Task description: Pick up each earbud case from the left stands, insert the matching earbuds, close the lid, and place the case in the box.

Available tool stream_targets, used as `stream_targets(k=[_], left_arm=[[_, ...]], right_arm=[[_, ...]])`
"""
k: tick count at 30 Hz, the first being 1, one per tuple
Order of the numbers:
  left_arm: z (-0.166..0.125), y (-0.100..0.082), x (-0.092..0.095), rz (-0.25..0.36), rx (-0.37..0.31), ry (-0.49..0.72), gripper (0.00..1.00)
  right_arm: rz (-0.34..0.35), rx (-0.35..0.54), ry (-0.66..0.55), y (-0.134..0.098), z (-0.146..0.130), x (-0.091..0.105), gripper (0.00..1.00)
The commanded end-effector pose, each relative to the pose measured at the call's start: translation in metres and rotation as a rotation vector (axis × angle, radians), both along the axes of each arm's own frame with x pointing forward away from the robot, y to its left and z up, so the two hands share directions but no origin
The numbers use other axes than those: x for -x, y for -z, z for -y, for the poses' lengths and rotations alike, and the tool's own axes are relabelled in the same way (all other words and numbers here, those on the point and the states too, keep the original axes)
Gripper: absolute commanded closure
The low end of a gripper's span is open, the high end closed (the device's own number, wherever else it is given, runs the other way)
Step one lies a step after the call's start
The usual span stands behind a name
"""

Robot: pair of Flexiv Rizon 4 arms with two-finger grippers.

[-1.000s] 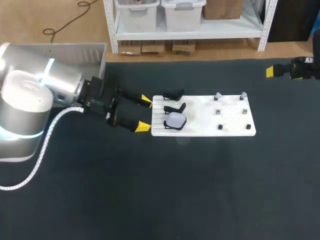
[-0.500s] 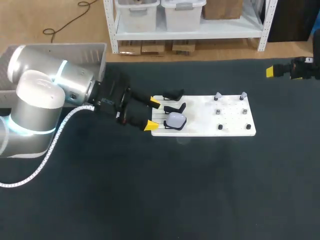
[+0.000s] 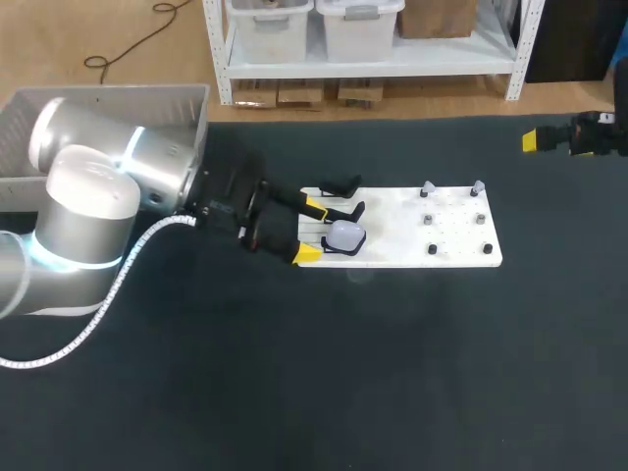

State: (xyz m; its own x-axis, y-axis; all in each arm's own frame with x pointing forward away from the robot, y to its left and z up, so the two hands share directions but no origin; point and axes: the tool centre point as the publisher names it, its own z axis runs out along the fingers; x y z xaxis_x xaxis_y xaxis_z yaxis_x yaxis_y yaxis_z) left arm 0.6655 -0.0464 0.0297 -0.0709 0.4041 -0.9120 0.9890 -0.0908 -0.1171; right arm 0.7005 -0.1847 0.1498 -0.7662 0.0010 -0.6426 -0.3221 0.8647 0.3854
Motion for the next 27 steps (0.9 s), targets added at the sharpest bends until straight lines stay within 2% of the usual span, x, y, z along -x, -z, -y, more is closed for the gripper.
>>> stream_targets(k=[1, 9, 15, 27], left_arm=[[0.005, 0.002, -0.002, 0.009, 0.005, 0.009, 0.09], [0.013, 0.007, -0.002, 0.032, 0.001, 0.016, 0.12], [0.018, 0.008, -0.005, 0.033, 0.004, 0.008, 0.24], [0.023, 0.012, -0.003, 0.030, 0.001, 0.005, 0.27]], right_arm=[[0.000, -0.001, -0.002, 0.000, 0.001, 0.000, 0.00], [0.000, -0.001, -0.002, 0.000, 0.001, 0.000, 0.00], [0.000, -0.001, -0.002, 0.000, 0.001, 0.000, 0.00], [0.000, -0.001, -0.002, 0.000, 0.001, 0.000, 0.00]])
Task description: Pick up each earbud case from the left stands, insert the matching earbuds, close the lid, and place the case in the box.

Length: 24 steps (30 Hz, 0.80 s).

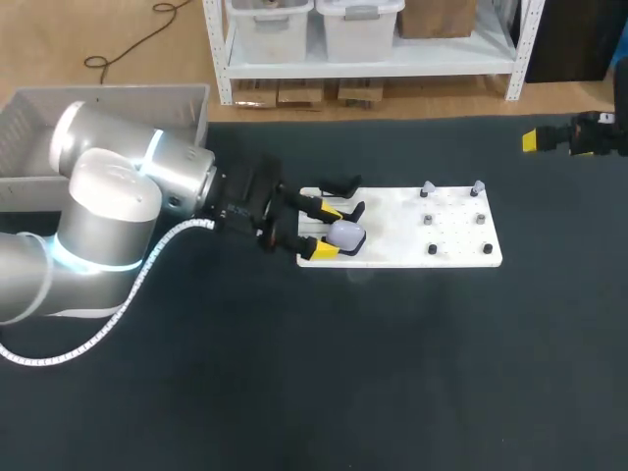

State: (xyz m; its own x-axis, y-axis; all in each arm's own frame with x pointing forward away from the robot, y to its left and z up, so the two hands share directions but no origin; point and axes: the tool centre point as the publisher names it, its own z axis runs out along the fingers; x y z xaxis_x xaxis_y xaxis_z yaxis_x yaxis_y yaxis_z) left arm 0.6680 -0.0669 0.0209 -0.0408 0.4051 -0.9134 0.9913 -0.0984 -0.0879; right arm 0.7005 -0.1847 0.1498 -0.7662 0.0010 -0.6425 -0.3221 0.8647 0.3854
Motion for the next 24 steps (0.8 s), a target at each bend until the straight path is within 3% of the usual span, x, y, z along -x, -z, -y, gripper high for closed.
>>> stream_targets(k=[1, 10, 24], left_arm=[[0.0021, 0.0032, -0.0003, 0.001, 0.001, -0.003, 0.27], [0.0037, 0.0071, -0.0005, 0.028, 0.007, -0.012, 0.23], [0.0064, 0.0090, -0.0071, 0.025, 0.011, -0.020, 0.29]], right_arm=[[0.000, -0.001, -0.002, 0.0000, 0.0005, 0.0000, 0.00], [0.000, -0.001, -0.002, 0.0000, 0.0005, 0.0000, 0.00], [0.000, -0.001, -0.002, 0.0000, 0.0005, 0.0000, 0.00]])
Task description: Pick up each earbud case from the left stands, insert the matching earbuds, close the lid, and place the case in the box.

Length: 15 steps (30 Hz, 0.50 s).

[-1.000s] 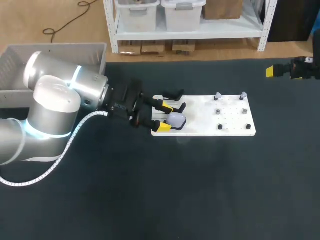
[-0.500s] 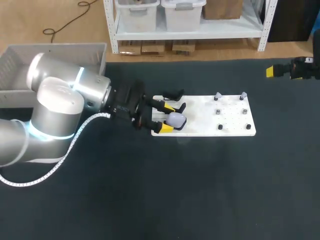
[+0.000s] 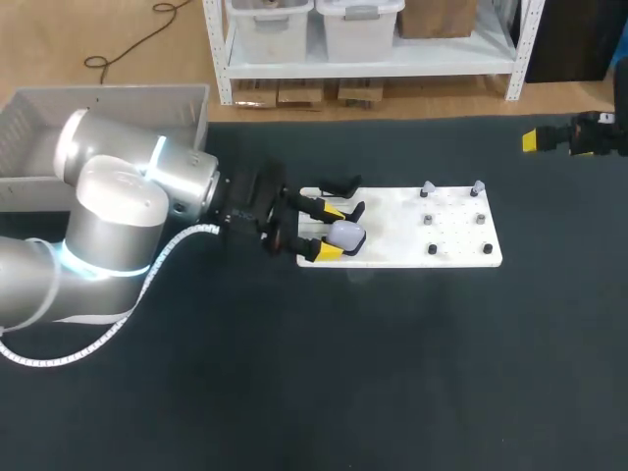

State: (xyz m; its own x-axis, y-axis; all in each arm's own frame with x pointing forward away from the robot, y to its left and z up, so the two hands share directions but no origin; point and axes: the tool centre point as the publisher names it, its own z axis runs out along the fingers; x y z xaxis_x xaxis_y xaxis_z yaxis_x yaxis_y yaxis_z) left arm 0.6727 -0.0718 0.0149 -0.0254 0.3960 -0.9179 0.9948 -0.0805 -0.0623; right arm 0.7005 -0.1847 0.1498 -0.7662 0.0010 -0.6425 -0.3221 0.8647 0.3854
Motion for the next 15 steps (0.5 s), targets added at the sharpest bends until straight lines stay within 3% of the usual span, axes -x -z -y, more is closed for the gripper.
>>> stream_targets(k=[1, 4, 15], left_arm=[[0.0016, 0.0034, -0.0028, -0.002, 0.001, -0.002, 0.31], [0.0019, 0.0037, -0.0031, -0.004, 0.000, -0.004, 0.39], [0.0037, 0.0037, -0.0023, -0.005, -0.002, 0.000, 0.50]], right_arm=[[0.000, -0.001, -0.002, 0.0000, 0.0005, 0.0000, 0.00], [0.000, -0.001, -0.002, 0.0000, 0.0005, 0.0000, 0.00], [0.000, -0.001, -0.002, 0.0000, 0.0005, 0.0000, 0.00]])
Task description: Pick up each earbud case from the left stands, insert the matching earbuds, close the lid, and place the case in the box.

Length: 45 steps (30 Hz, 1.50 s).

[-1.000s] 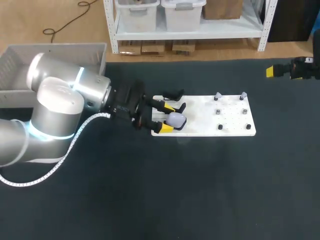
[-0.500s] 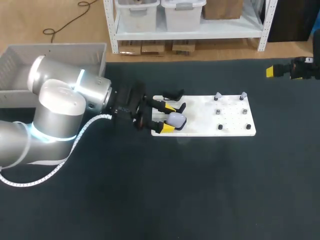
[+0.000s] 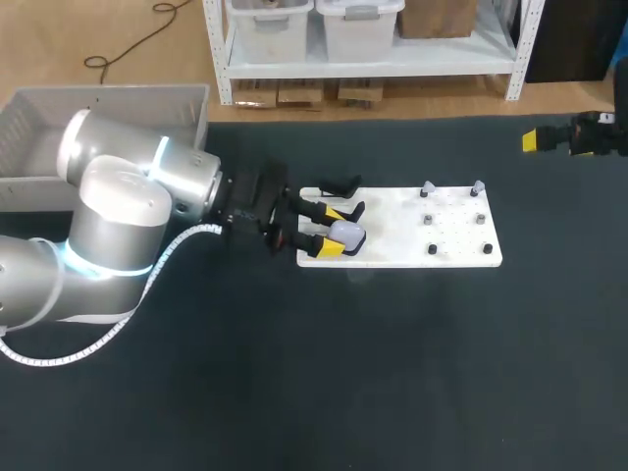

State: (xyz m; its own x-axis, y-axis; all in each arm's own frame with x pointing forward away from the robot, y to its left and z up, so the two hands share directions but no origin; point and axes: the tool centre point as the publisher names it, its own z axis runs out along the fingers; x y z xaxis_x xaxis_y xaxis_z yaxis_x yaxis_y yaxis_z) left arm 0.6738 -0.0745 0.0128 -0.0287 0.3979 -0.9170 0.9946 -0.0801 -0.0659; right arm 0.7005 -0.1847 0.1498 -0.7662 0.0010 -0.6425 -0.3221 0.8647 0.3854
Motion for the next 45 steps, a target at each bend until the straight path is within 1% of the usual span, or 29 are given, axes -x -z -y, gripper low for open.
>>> stream_targets(k=[1, 9, 10, 12, 13, 15, 16, 17, 20, 25, 28, 31, 34, 36, 39, 43, 45], left_arm=[[0.001, 0.002, -0.001, -0.001, -0.001, 0.000, 0.51], [0.001, 0.003, -0.001, 0.003, -0.001, -0.001, 0.55], [0.002, 0.002, -0.001, 0.004, 0.000, -0.001, 0.59], [0.002, 0.002, 0.000, 0.005, 0.000, 0.001, 0.64], [0.002, 0.002, 0.000, 0.006, 0.000, 0.002, 0.67], [0.002, 0.002, 0.000, 0.007, 0.001, 0.002, 0.77], [0.002, 0.002, 0.001, 0.008, 0.001, 0.001, 0.87], [0.001, 0.002, 0.001, 0.009, 0.002, 0.000, 1.00], [-0.001, -0.002, 0.001, 0.016, 0.011, -0.003, 1.00], [-0.010, -0.018, 0.003, 0.026, 0.037, -0.006, 1.00], [-0.015, -0.036, 0.005, 0.041, 0.076, -0.001, 1.00], [-0.016, -0.050, 0.008, 0.027, 0.106, -0.009, 1.00], [-0.013, -0.066, 0.014, 0.031, 0.151, -0.014, 1.00], [-0.011, -0.077, 0.015, 0.012, 0.181, -0.013, 1.00], [-0.007, -0.093, 0.018, 0.007, 0.219, -0.012, 1.00], [-0.006, -0.110, 0.020, 0.010, 0.262, -0.006, 1.00], [-0.006, -0.116, 0.022, 0.022, 0.280, 0.000, 1.00]], right_arm=[[0.000, -0.001, -0.002, 0.000, 0.001, 0.000, 0.00], [0.000, -0.001, -0.002, 0.000, 0.001, 0.000, 0.00], [0.000, -0.001, -0.002, 0.000, 0.001, 0.000, 0.00], [0.000, -0.001, -0.002, 0.000, 0.001, 0.000, 0.00], [0.000, -0.001, -0.002, 0.000, 0.001, 0.000, 0.00], [0.000, -0.001, -0.002, 0.000, 0.001, 0.000, 0.00], [0.000, -0.001, -0.002, 0.000, 0.001, 0.000, 0.00], [0.000, -0.001, -0.002, 0.000, 0.001, 0.000, 0.00], [0.000, -0.001, -0.002, 0.000, 0.001, 0.000, 0.00], [0.000, -0.001, -0.002, 0.000, 0.001, 0.000, 0.00], [0.000, -0.001, -0.002, 0.000, 0.001, 0.000, 0.00], [0.000, -0.001, -0.002, 0.000, 0.001, 0.000, 0.00], [0.000, -0.001, -0.002, 0.000, 0.001, 0.000, 0.00], [0.000, -0.001, -0.002, 0.000, 0.001, 0.000, 0.00], [0.000, -0.001, -0.002, 0.000, 0.001, 0.000, 0.00], [0.000, -0.001, -0.002, 0.000, 0.001, 0.000, 0.00], [0.000, -0.001, -0.002, 0.000, 0.001, 0.000, 0.00]])
